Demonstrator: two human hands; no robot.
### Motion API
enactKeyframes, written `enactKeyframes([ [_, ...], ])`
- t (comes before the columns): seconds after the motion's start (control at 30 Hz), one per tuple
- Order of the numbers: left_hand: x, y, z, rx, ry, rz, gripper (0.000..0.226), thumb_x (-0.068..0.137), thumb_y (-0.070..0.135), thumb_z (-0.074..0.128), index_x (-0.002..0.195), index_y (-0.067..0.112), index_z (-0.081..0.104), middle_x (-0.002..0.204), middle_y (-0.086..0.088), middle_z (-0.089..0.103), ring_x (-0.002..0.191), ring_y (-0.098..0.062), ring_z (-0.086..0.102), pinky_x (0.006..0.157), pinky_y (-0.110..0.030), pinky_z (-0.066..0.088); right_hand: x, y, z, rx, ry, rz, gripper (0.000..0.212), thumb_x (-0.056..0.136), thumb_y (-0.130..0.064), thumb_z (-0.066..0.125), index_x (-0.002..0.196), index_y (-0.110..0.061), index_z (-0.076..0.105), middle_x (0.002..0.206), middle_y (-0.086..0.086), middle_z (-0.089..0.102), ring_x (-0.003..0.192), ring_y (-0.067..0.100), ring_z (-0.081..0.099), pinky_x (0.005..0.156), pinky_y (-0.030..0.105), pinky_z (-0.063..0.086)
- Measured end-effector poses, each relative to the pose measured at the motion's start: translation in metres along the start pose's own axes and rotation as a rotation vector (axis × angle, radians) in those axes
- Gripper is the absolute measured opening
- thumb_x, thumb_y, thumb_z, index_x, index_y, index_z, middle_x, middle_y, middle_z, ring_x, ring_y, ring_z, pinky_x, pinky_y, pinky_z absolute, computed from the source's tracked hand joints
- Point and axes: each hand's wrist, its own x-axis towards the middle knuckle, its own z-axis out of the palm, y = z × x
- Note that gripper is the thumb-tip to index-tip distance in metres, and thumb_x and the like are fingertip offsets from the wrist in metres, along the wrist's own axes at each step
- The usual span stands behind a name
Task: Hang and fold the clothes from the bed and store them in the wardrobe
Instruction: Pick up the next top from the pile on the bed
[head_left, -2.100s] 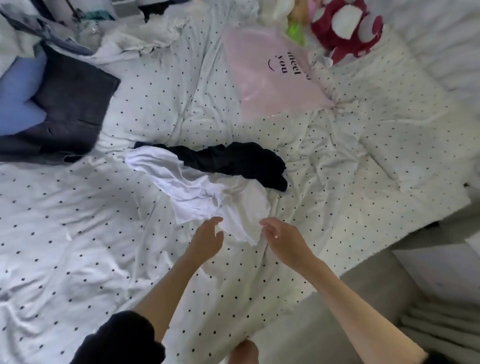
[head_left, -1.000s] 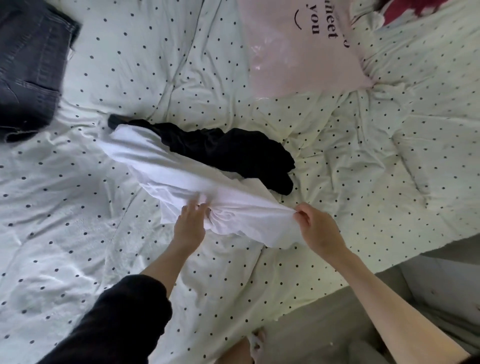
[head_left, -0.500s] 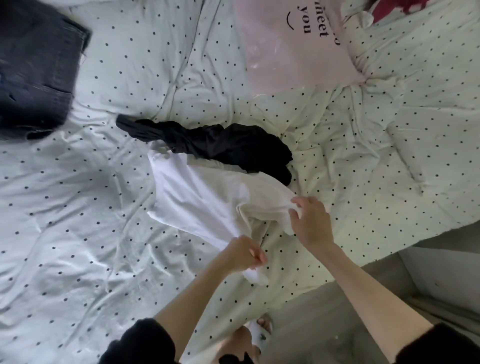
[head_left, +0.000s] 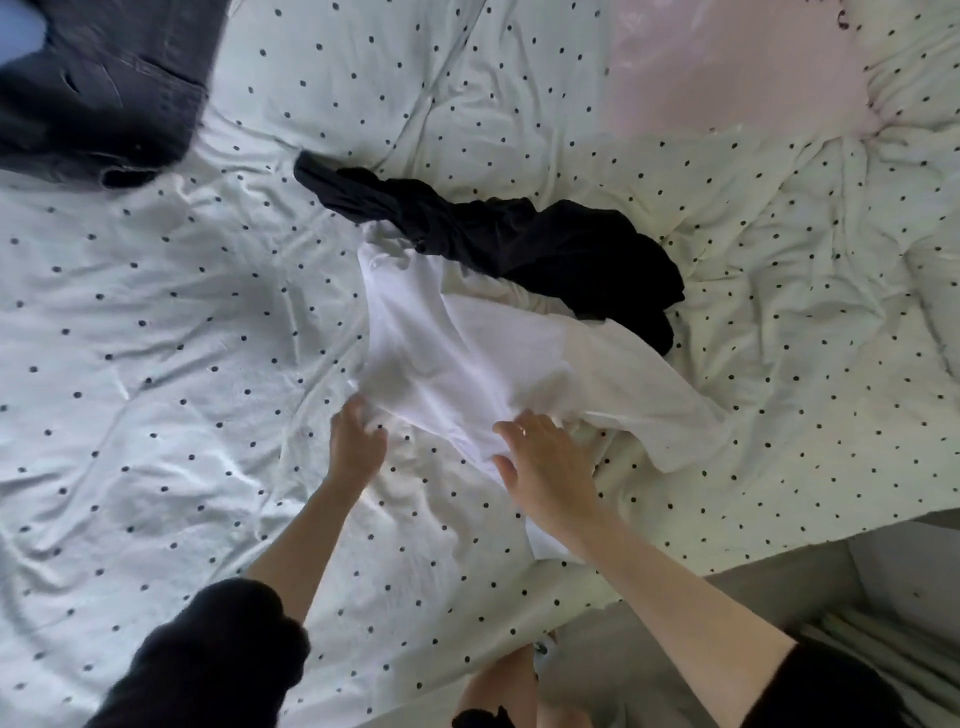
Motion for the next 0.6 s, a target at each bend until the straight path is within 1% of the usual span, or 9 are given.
enactKeyframes([
  [0.03, 0.011, -0.001, -0.001, -0.082, 0.013, -0.031, 0.054, 0.085, -0.003, 0.055, 0.136, 0.004, 0.038, 0.126, -0.009, 0.048, 0.111, -0.026, 0.053, 0.096, -0.043, 0.045, 0.005, -0.003, 0.002, 0.011, -0.005, -0.023, 0.039, 0.098, -0.029, 0.044, 0.135, -0.016, 0.043, 0.129, 0.003, 0.048, 0.117, 0.021, 0.045, 0.092, 0.03, 0.04],
  [0.1, 0.031, 0.001, -0.002, -0.293, 0.0, -0.092, 0.042, 0.086, -0.002, 0.057, 0.126, 0.0, 0.045, 0.106, -0.008, 0.053, 0.086, -0.023, 0.055, 0.075, -0.032, 0.051, 0.014, -0.004, 0.005, 0.031, -0.025, -0.022, 0.043, 0.098, -0.027, 0.044, 0.139, -0.016, 0.038, 0.135, 0.003, 0.043, 0.122, 0.021, 0.042, 0.093, 0.03, 0.041],
  [0.13, 0.037, 0.003, -0.002, -0.385, -0.008, -0.127, 0.027, 0.086, -0.002, 0.058, 0.112, -0.001, 0.052, 0.091, -0.01, 0.053, 0.073, -0.021, 0.053, 0.063, -0.026, 0.049, 0.017, -0.004, 0.005, 0.043, -0.045, -0.008, 0.045, 0.098, -0.027, 0.043, 0.141, -0.016, 0.035, 0.138, 0.003, 0.041, 0.124, 0.021, 0.04, 0.094, 0.031, 0.042],
  [0.17, 0.042, 0.007, -0.002, -0.48, -0.006, -0.168, 0.01, 0.086, -0.001, 0.058, 0.096, 0.001, 0.055, 0.08, -0.01, 0.051, 0.066, -0.019, 0.049, 0.058, -0.023, 0.047, 0.02, -0.005, 0.004, 0.056, -0.06, 0.008, 0.046, 0.099, -0.027, 0.042, 0.142, -0.017, 0.032, 0.139, 0.003, 0.039, 0.125, 0.02, 0.04, 0.094, 0.032, 0.042],
  [0.2, 0.042, 0.011, -0.003, -0.55, 0.003, -0.211, 0.006, 0.087, 0.0, 0.058, 0.083, 0.003, 0.056, 0.074, -0.009, 0.05, 0.064, -0.018, 0.048, 0.061, -0.023, 0.047, 0.022, -0.006, 0.002, 0.074, -0.069, 0.024, 0.047, 0.099, -0.027, 0.042, 0.143, -0.016, 0.031, 0.139, 0.003, 0.039, 0.124, 0.021, 0.041, 0.094, 0.032, 0.042],
  [0.23, 0.041, 0.013, -0.004, -0.58, 0.02, -0.236, 0.013, 0.087, 0.0, 0.058, 0.075, 0.005, 0.055, 0.07, -0.008, 0.05, 0.065, -0.018, 0.049, 0.066, -0.026, 0.048, 0.023, -0.008, -0.001, 0.093, -0.066, 0.031, 0.047, 0.099, -0.027, 0.042, 0.143, -0.016, 0.03, 0.139, 0.004, 0.039, 0.123, 0.021, 0.043, 0.093, 0.032, 0.042],
  [0.3, 0.03, 0.023, -0.005, -0.548, 0.015, -0.181, 0.02, 0.086, 0.001, 0.058, 0.067, 0.006, 0.054, 0.066, -0.008, 0.051, 0.065, -0.018, 0.051, 0.068, -0.026, 0.048, 0.022, -0.01, -0.007, 0.146, -0.048, 0.043, 0.047, 0.099, -0.027, 0.043, 0.143, -0.015, 0.032, 0.136, 0.005, 0.043, 0.12, 0.021, 0.047, 0.093, 0.031, 0.041],
  [0.47, -0.04, 0.069, -0.026, -0.532, -0.266, 0.108, 0.003, 0.085, 0.008, 0.065, 0.084, 0.005, 0.067, 0.083, -0.012, 0.071, 0.081, -0.02, 0.07, 0.075, -0.024, 0.057, 0.012, -0.029, -0.032, 0.221, -0.003, 0.03, 0.049, 0.095, -0.036, 0.05, 0.138, -0.014, 0.04, 0.134, 0.003, 0.047, 0.119, 0.02, 0.049, 0.097, 0.034, 0.04],
  [0.6, -0.095, 0.114, -0.049, -0.4, -0.277, 0.33, 0.012, 0.084, 0.02, 0.067, 0.071, 0.019, 0.07, 0.071, -0.001, 0.07, 0.07, -0.008, 0.064, 0.07, -0.017, 0.05, -0.005, -0.055, -0.059, 0.37, 0.231, 0.109, 0.039, 0.089, -0.043, 0.057, 0.117, -0.015, 0.056, 0.111, -0.001, 0.059, 0.1, 0.016, 0.057, 0.087, 0.036, 0.045],
])
